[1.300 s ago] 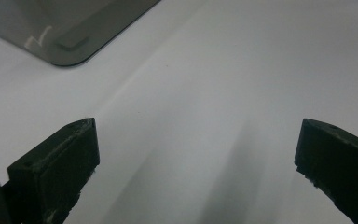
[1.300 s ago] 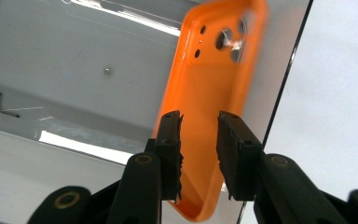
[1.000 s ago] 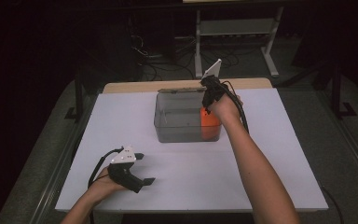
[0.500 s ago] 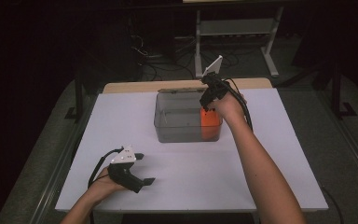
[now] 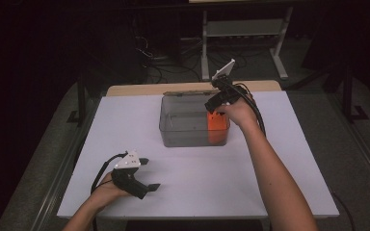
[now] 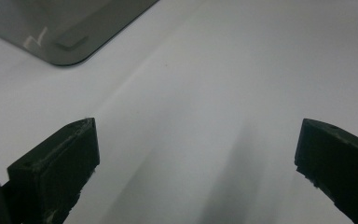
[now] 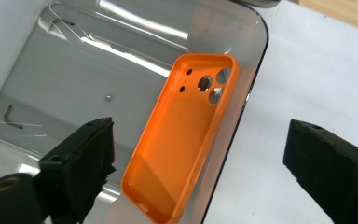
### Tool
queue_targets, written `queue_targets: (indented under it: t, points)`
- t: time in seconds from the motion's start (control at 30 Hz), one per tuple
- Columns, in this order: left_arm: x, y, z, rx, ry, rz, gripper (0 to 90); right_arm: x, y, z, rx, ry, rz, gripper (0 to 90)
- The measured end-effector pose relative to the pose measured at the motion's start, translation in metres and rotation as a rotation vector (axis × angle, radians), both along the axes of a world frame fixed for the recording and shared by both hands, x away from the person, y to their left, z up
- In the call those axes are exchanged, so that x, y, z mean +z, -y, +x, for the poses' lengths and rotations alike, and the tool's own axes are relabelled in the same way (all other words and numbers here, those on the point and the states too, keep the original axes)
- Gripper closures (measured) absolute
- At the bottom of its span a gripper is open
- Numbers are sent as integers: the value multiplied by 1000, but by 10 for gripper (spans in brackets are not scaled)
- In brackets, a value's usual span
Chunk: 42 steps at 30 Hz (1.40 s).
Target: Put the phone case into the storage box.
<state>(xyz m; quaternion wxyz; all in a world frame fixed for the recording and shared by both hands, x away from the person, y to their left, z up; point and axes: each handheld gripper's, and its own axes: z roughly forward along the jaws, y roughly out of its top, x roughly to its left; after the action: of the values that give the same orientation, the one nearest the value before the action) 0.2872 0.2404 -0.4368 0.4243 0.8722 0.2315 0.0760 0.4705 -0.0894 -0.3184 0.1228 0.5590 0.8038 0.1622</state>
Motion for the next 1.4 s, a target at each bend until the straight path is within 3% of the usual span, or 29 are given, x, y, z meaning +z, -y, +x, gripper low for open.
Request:
queue_targets:
  t: [0.2,0.33,0.77,1.17,1.4]
  points:
    - [1,1,0,-4,1,3,0,-4,9,-3,34,33,59,0]
    - [1,1,0,-6,0,4,0,-7,15,-8,62,115,53,0]
    - [2,-1,1,11,3,-7,0,-15,32,-33,200,247,143,0]
    - [1,-2,1,18,-10,-7,0,-25,45,-63,292,323,218,0]
    - [0,-2,1,20,-13,-5,0,-30,54,-79,315,366,264,0]
